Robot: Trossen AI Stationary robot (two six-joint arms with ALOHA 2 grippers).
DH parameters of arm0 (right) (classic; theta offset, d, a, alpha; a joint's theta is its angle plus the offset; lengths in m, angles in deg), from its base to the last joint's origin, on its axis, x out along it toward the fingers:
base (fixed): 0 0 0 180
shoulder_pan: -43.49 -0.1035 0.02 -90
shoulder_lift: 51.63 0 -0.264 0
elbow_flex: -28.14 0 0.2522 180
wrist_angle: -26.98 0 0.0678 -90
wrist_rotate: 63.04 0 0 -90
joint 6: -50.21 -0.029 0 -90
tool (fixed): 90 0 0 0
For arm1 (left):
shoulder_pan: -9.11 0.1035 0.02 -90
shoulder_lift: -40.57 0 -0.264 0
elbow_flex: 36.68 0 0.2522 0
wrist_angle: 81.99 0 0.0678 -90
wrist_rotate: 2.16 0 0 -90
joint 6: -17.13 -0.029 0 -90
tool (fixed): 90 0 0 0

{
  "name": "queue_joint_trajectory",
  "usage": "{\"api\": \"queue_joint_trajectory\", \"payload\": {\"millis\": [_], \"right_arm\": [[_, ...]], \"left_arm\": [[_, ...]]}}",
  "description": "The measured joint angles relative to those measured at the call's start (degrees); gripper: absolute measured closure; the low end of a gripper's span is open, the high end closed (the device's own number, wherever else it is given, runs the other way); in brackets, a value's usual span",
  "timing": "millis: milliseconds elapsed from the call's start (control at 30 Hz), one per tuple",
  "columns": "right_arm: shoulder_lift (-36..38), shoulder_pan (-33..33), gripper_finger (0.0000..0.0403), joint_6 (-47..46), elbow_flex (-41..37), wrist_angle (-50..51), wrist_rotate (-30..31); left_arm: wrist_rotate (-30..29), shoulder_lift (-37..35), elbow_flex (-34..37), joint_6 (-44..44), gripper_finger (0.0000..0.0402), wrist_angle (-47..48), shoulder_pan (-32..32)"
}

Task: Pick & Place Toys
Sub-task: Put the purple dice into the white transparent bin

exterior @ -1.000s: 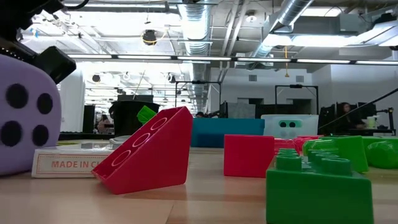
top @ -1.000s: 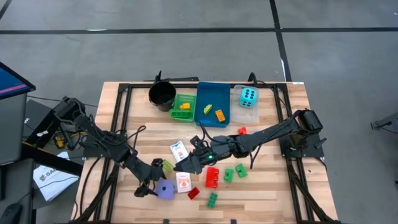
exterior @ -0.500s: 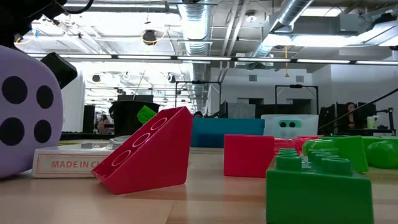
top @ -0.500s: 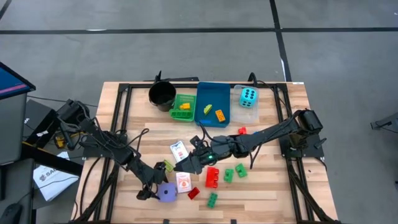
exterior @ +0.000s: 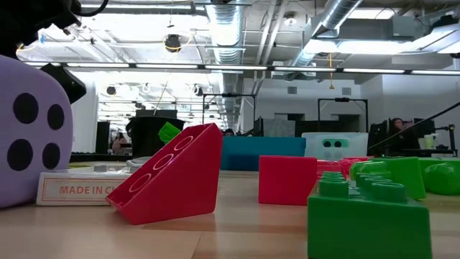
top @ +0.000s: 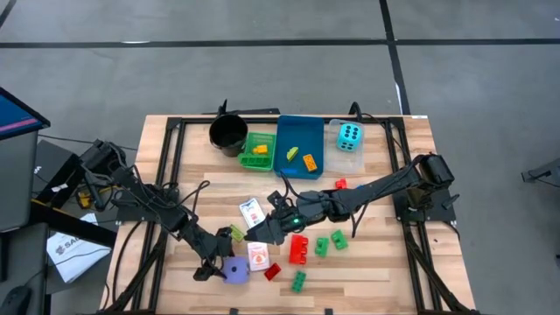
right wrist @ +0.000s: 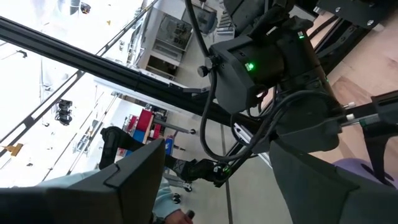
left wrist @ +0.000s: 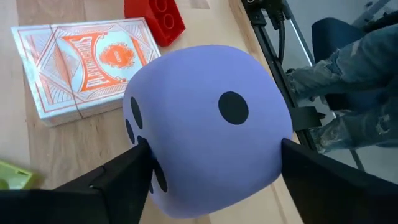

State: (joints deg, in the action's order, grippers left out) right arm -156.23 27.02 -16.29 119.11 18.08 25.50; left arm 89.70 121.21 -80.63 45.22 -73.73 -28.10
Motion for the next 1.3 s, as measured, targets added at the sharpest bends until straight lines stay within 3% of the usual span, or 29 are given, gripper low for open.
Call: {"api": "queue_joint_trajectory", "payload": {"millis": [400,633,933,1167,1300], "right_arm": [[0.0,0.0,0.0120,0.0,0.0,-0.1,0.0],[0.0,0.0,0.0120,0.0,0.0,-0.2,0.0],[0.0,0.5,0.0120,2.7,4.0,0.1,0.0],[3.8,2.9,0.0120,12.3,11.5,17.0,0.1],[7.3,3.6,0.0120,18.6,16.5,28.5,3.4]], "left_arm": [[0.4,-1.9,0.3,4.3,0.0099,-0.9,0.0],[0.4,-9.5,0.3,5.1,0.0100,0.4,0.2],[-5.9,-21.1,0.2,6.1,0.0100,6.5,0.6],[-7.5,-28.6,0.2,7.4,0.0101,10.1,5.0],[-10.1,-32.2,0.2,7.4,0.0101,8.0,8.9]]}}
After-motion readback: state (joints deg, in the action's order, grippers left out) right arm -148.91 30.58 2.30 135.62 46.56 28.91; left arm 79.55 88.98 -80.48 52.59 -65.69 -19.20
